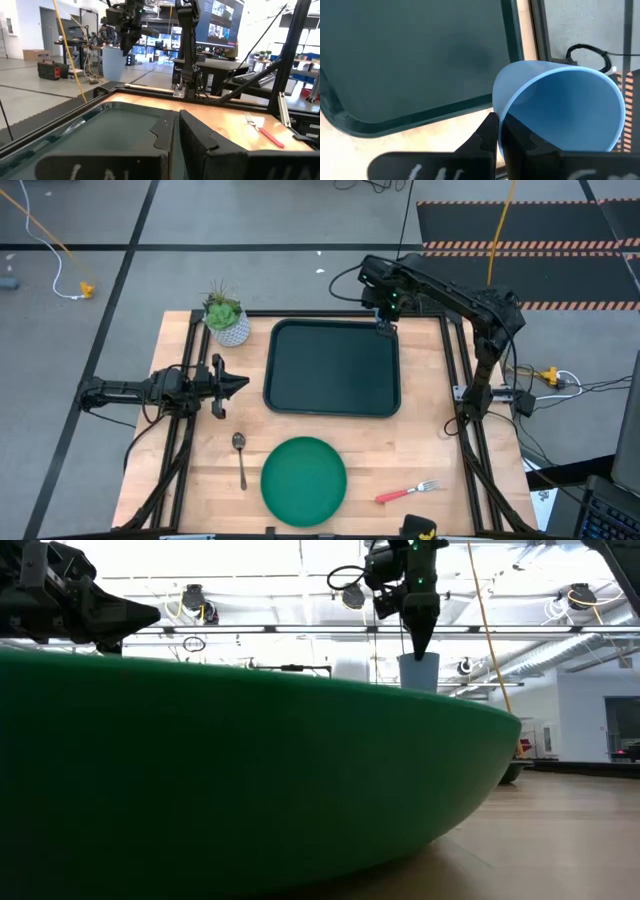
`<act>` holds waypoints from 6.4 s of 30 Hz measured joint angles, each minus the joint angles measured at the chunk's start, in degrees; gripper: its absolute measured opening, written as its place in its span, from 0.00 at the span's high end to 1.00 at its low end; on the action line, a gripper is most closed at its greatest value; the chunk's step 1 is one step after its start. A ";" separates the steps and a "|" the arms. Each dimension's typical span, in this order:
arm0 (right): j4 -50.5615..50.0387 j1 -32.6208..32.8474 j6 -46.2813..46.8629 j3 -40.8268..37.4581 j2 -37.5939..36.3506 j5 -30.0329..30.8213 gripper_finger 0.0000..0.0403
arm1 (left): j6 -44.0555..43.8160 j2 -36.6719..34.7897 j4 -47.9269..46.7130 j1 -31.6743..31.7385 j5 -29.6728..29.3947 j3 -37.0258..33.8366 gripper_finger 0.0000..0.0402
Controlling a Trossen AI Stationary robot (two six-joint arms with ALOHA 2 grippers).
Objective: Pick and place plate/cup/fork/spoon on tray
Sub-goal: Put the blue cup on the black tray, then put the green plate on the black tray
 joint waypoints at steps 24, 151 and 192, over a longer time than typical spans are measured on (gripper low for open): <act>12.05 0.07 1.68 -15.79 -0.04 -2.99 1.00 | 0.00 -0.01 0.00 0.00 0.02 0.00 0.92; 58.12 48.44 33.24 -59.35 -36.95 13.86 0.50 | 6.05 58.68 -12.92 -25.74 -2.79 38.79 0.81; 72.32 52.76 26.74 -68.17 -36.95 13.49 0.50 | 8.79 100.47 -36.63 -43.93 4.08 61.59 0.54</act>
